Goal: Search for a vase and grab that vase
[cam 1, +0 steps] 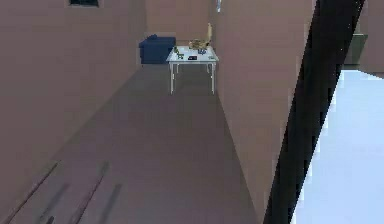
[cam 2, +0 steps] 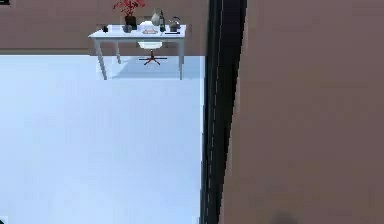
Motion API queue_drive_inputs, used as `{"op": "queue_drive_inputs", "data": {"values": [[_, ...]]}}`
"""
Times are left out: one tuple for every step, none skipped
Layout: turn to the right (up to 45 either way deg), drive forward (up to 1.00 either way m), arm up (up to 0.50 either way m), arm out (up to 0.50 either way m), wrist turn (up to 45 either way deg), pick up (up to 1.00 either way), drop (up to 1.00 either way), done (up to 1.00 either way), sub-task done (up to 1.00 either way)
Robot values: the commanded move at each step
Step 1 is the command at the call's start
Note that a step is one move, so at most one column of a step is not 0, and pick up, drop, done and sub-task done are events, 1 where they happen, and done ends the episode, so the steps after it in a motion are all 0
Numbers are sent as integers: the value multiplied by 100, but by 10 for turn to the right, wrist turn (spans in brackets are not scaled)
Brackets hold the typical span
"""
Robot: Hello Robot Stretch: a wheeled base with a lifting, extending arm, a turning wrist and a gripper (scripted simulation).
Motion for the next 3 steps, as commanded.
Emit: {"op": "queue_drive_inputs", "data": {"values": [[450,0,0,0,0,0,0,0,0],[180,0,0,0,0,0,0,0,0],[0,30,0,0,0,0,0,0,0]]}}
